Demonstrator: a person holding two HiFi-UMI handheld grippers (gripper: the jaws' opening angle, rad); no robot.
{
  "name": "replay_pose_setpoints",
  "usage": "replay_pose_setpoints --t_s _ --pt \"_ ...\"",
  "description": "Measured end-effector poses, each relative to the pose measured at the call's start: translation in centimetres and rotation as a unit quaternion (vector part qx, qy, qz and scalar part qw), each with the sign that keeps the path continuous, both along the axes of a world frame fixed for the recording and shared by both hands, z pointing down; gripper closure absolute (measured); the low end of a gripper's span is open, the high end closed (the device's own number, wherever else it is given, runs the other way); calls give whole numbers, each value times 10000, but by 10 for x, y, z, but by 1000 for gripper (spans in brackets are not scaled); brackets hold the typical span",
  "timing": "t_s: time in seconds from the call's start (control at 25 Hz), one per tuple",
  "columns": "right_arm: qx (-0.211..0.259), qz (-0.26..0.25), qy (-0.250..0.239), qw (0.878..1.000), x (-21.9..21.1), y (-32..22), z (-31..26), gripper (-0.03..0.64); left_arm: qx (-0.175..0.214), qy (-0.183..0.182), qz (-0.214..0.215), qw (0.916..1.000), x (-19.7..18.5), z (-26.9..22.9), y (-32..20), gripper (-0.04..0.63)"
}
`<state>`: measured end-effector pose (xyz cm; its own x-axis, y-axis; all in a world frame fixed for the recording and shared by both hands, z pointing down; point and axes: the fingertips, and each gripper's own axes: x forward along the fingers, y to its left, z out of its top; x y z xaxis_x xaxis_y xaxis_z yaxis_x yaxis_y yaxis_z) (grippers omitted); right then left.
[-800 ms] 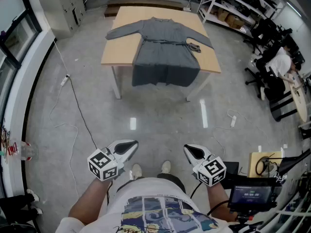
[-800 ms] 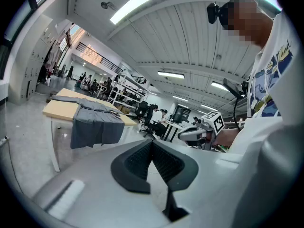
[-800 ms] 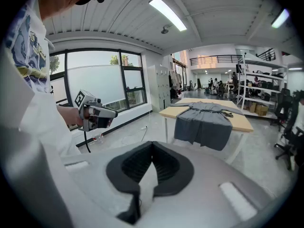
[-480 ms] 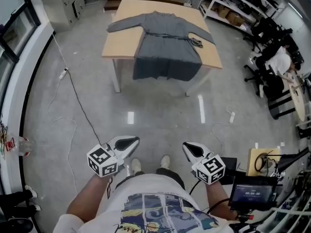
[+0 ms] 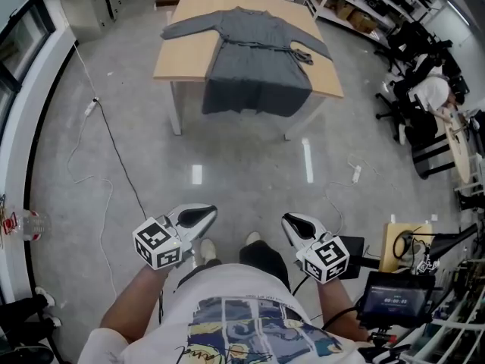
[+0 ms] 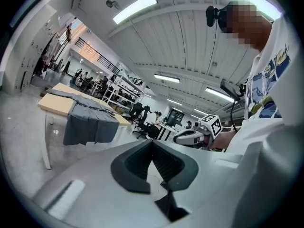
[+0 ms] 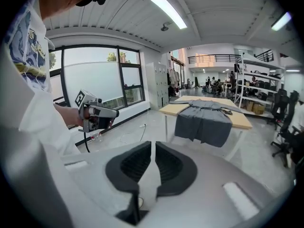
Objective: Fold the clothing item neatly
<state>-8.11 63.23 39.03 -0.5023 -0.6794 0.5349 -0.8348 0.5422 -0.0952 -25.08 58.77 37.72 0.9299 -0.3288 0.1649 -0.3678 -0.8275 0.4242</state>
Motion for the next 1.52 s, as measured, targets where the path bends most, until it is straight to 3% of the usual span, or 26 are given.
replay_pose_setpoints --t_s 0.2,0.44,0.76,1.04,1.52 --pt "-146 1 -84 9999 -3 -4 9 597 14 -70 -36 10000 10 -1 -12 594" --pt "-116 -202 -339 9992 3 -47 20 597 8 -255 -95 9996 27 2 -45 594" --pt "232 -304 -496 9980 65 -150 14 597 199 -628 -197 9976 82 -6 -128 594" --pt "279 -426 -483 9975 125 -213 15 588 388 -720 -378 9959 136 -18 -196 593" --pt "-22 -256 -633 9977 144 -305 42 584 290 -678 -313 9968 156 -8 -300 594"
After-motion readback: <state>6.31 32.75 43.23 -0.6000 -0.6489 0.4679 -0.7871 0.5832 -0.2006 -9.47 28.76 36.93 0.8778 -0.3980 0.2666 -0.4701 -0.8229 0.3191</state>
